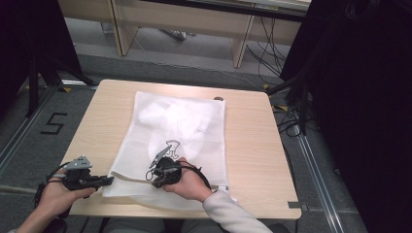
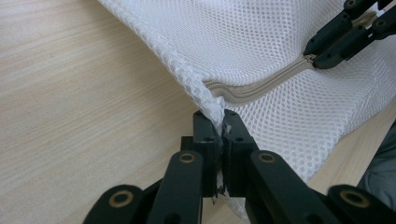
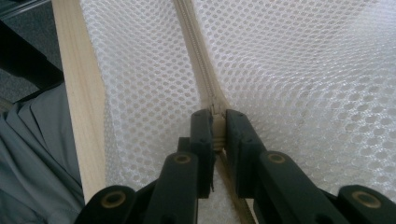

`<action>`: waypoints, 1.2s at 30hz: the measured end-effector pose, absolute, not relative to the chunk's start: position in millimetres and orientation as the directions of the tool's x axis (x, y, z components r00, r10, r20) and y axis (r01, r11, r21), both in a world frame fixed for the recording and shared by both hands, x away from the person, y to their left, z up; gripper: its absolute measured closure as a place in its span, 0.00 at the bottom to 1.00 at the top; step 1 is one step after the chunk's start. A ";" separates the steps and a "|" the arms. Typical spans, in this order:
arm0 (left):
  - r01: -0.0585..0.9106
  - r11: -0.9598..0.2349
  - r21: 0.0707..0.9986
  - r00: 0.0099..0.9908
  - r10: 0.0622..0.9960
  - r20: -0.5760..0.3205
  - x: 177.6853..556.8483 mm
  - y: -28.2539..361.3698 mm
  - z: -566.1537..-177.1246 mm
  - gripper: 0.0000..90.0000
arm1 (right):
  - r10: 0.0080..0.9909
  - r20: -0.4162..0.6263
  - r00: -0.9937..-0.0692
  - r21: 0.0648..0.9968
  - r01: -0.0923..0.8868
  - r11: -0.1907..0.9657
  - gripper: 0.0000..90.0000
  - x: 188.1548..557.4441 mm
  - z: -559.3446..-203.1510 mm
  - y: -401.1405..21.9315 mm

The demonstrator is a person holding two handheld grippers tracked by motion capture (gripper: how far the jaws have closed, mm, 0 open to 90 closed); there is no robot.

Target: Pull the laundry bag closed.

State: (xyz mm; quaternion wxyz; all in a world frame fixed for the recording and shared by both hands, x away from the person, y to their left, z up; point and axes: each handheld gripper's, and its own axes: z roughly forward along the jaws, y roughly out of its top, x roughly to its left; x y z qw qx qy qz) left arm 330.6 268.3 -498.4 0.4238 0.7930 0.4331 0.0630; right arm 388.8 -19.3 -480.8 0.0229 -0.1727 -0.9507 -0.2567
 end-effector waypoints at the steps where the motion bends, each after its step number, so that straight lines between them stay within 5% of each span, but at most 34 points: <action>1: 0.633 -0.268 0.726 0.617 0.741 -0.265 330.7 268.3 -498.4 0.95 | 0.318 0.131 -0.939 0.478 0.341 0.809 0.92 388.8 -480.5 -19.5; 36: 0.641 -0.262 0.721 0.605 0.751 -0.265 330.7 268.4 -499.1 0.95 | 0.347 0.114 -0.931 0.471 0.358 0.806 0.92 387.3 -476.4 -37.9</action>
